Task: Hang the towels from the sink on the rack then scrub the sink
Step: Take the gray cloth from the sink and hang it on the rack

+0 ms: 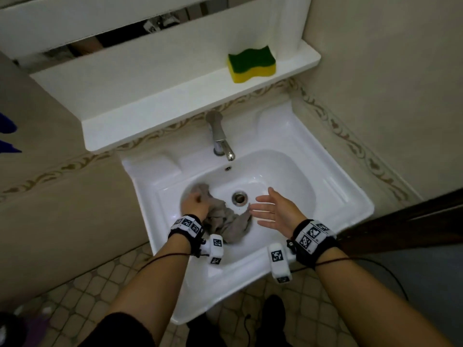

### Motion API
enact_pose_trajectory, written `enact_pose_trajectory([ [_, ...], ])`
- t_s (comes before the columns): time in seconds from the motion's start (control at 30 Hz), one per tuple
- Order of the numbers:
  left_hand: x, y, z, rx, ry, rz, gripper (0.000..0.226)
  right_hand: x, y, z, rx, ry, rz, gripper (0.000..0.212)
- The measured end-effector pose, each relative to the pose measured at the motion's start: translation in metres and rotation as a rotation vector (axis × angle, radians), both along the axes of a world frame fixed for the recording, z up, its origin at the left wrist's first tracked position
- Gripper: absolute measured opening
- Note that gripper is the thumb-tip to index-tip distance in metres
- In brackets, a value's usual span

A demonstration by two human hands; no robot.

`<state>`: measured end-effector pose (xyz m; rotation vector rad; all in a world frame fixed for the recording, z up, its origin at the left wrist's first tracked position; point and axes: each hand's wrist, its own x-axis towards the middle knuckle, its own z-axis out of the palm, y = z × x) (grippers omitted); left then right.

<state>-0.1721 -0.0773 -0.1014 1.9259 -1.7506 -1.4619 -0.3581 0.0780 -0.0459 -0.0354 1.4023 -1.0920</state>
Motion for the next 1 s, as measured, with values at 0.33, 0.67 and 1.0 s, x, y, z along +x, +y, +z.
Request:
enact_pose_trajectory([
  [0.33,-0.006,-0.005,-0.022,-0.039,-0.175,-0.093,0.034,0.003,0.013,-0.027,0.134,0.208,0.071,0.020],
  [0.67,0.008,0.011,0.062,0.228,0.524,-0.041,0.027,0.039,-0.014,-0.027,-0.125,0.420,0.425,0.060],
  [1.0,0.032,0.011,0.125,0.167,0.648,-0.135,0.019,0.074,-0.051,0.007,-0.330,0.587,0.425,0.018],
])
